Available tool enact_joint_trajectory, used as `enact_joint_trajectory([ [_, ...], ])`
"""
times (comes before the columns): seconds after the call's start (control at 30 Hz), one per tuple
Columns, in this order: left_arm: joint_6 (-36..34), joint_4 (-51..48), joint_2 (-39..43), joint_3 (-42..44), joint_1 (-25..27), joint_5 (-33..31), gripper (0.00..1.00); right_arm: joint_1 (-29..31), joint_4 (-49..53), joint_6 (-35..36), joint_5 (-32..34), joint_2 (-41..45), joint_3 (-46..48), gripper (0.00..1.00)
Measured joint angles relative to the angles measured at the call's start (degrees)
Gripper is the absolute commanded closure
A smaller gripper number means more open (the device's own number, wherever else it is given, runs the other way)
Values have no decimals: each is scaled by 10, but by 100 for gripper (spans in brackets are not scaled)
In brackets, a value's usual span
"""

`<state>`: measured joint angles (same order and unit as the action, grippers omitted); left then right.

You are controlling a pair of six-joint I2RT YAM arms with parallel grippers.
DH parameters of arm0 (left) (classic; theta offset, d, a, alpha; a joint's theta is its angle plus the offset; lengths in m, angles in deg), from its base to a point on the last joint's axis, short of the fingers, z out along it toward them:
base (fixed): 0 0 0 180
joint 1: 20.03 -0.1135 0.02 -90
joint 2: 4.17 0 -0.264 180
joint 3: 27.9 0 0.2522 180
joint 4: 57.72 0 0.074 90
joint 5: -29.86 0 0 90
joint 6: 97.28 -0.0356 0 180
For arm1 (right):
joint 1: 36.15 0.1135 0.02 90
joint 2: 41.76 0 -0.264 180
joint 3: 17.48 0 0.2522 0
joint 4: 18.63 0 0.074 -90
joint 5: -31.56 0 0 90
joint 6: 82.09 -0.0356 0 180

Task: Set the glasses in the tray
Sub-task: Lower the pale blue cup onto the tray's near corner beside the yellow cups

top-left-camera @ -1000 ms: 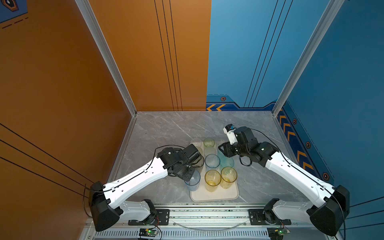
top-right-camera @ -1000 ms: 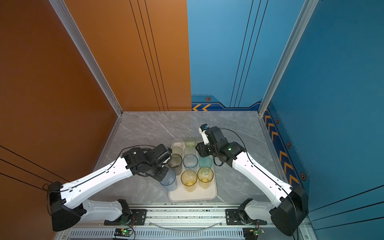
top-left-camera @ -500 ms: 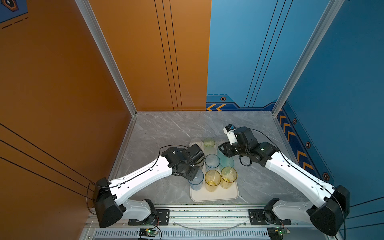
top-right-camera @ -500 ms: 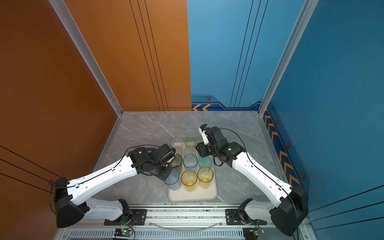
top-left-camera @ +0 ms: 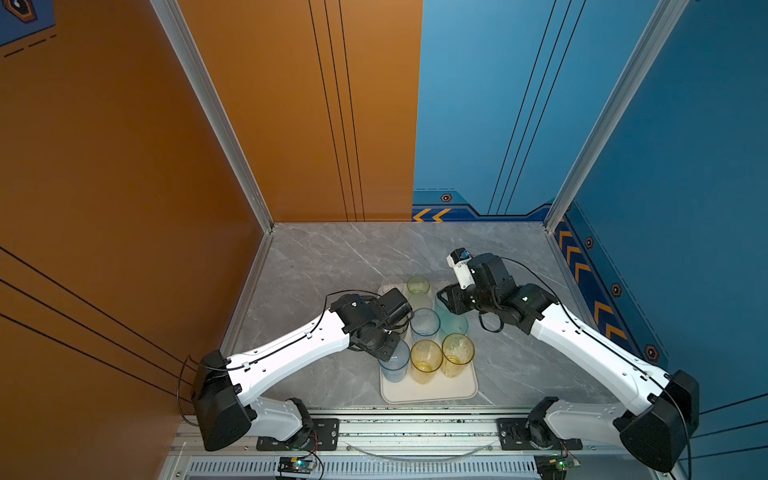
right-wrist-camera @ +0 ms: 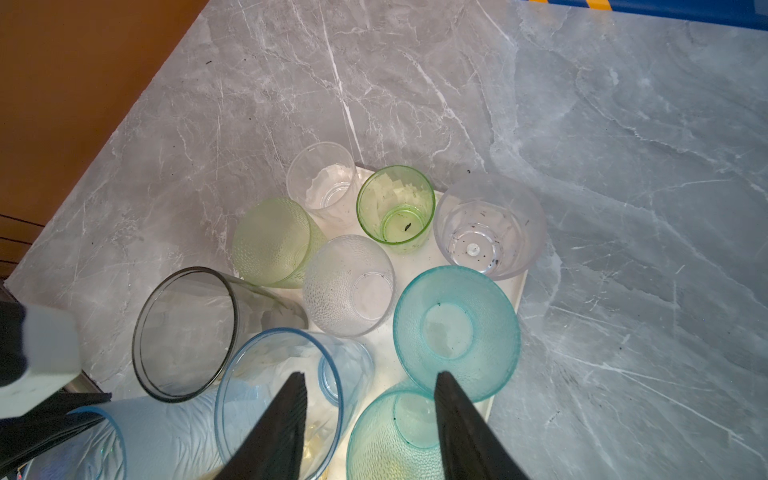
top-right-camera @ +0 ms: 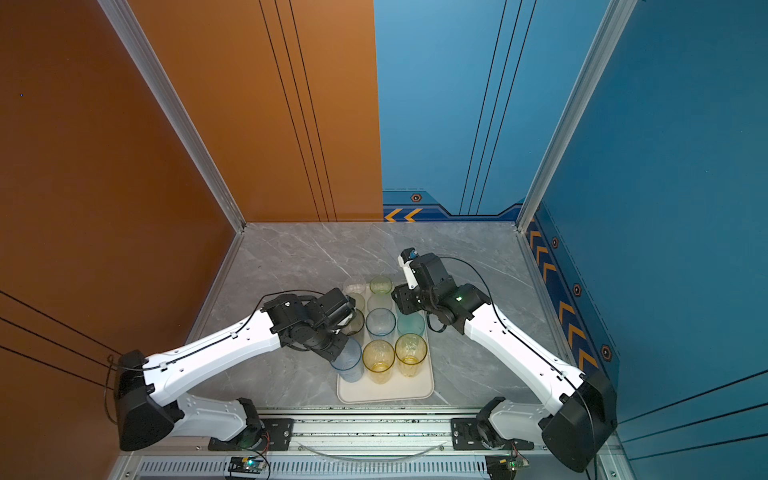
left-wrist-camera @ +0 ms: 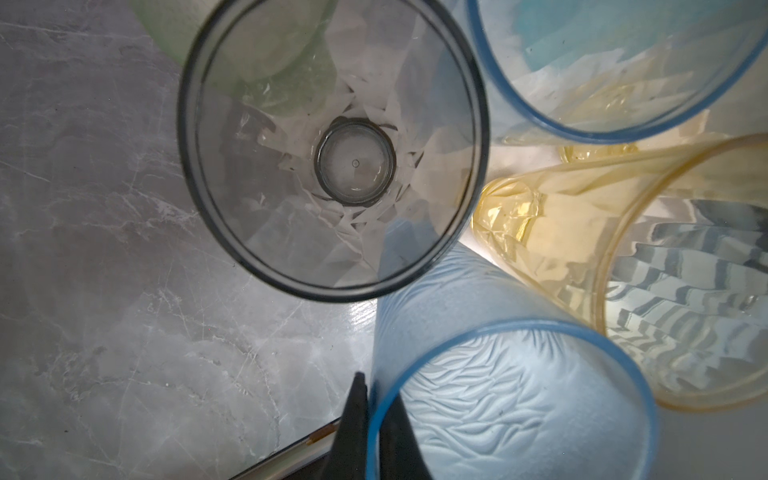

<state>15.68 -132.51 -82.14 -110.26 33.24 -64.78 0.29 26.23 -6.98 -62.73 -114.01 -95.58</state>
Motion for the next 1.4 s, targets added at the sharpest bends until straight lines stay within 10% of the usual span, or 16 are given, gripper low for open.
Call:
enact_joint_trajectory([
  [1.4, 0, 11, -9, 11, 0, 7, 87, 7, 4, 0, 0, 0, 0, 51],
])
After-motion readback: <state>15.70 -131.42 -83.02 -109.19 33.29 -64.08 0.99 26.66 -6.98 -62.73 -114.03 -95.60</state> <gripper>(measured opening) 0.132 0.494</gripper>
